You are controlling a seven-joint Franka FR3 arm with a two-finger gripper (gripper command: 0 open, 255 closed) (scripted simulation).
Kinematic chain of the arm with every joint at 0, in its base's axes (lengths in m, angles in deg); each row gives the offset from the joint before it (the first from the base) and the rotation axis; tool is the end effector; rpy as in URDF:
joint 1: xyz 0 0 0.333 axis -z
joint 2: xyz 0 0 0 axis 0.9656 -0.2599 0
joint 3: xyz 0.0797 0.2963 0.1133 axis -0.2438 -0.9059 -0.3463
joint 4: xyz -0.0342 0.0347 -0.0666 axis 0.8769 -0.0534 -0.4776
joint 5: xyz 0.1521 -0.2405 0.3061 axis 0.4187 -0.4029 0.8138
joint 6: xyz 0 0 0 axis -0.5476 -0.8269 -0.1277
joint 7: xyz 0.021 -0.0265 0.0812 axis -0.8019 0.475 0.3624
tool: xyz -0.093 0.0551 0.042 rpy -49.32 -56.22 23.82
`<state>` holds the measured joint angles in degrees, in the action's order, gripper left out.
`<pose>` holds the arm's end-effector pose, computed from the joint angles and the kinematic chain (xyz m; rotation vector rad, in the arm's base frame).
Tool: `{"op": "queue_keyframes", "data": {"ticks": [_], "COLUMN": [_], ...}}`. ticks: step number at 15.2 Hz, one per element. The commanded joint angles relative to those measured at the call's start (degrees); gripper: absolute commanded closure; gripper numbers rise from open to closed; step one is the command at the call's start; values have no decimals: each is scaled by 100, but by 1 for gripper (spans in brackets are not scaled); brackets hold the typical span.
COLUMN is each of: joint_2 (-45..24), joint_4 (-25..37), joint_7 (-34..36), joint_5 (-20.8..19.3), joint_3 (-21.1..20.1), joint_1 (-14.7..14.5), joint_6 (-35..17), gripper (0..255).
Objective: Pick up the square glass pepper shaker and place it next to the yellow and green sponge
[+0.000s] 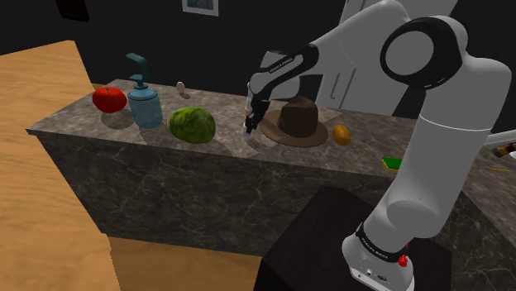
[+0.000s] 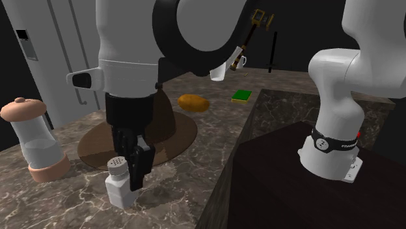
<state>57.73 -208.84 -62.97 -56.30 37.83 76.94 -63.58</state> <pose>0.6050 -0.0954 0.3223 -3.0534 -0.2889 -0.2700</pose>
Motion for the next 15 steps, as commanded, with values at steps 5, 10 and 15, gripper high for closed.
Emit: {"op": "queue_keyframes", "data": {"ticks": [5,10,15], "joint_2": [248,438,601], "joint_4": [165,328,522], "joint_7": [111,198,275], "joint_5": [-119,-207,-281], "joint_3": [35,54,66], "joint_1": [-13,-21,-24], "joint_6": [405,751,1102], "gripper": [255,255,255]}}
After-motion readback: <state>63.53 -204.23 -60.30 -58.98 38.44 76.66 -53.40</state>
